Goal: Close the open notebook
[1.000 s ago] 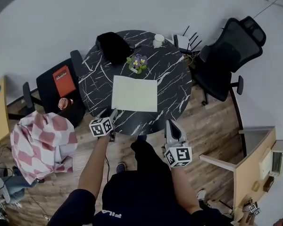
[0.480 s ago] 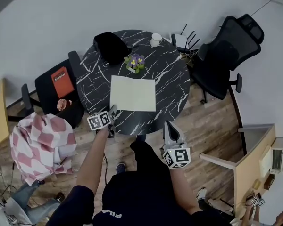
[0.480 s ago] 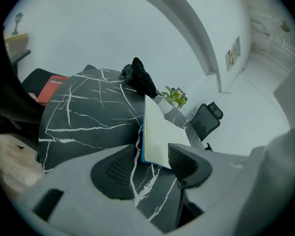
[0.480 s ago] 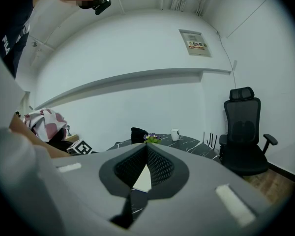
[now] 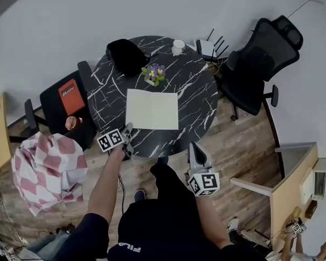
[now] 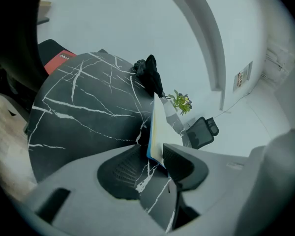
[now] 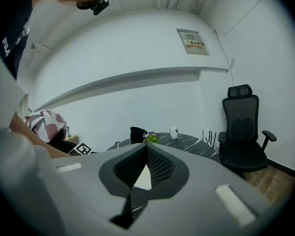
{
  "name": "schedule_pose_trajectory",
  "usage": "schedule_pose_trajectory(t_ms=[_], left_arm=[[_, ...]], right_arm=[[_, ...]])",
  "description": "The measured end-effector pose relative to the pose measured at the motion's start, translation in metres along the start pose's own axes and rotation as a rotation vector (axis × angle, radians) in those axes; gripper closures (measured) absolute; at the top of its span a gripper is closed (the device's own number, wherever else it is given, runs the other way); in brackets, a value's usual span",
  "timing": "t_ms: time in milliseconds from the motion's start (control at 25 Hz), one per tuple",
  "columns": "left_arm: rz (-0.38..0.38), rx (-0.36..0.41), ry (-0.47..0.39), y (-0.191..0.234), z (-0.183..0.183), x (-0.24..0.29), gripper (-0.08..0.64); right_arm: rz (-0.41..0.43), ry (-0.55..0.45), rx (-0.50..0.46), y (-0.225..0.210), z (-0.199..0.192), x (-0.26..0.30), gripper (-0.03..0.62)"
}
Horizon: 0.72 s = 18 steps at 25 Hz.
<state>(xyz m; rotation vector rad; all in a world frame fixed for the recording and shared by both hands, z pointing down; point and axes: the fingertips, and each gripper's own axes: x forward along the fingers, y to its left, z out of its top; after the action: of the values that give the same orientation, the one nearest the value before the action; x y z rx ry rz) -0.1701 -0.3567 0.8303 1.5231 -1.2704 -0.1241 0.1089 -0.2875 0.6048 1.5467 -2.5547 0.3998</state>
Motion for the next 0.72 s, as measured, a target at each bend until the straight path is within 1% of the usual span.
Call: schedule_pose_trajectory(t_ms=[120, 280, 440, 520, 720], left_arm=[[-0.005, -0.014, -0.01, 0.001, 0.001, 0.0, 0.455], [0.012, -0.027, -0.03, 0.005, 0.004, -0.001, 0.517], [0.031, -0.011, -0.036, 0.004, 0.005, -0.002, 0.538], [0.042, 0.017, -0.032, 0.001, 0.006, -0.003, 0.54], [0.098, 0.128, -0.033, -0.015, 0.009, -0.008, 0.54]], right_arm=[[0.002, 0.003, 0.003, 0.0, -0.001, -0.001, 0.58], [-0.005, 0.008, -0.004, 0.0, -0.004, -0.003, 0.58], [-0.008, 0.01, -0.006, -0.001, -0.005, -0.005, 0.58], [-0.009, 0.011, -0.004, -0.001, -0.006, -0.005, 0.58], [-0.016, 0.008, -0.013, 0.0, -0.003, -0.005, 0.58]])
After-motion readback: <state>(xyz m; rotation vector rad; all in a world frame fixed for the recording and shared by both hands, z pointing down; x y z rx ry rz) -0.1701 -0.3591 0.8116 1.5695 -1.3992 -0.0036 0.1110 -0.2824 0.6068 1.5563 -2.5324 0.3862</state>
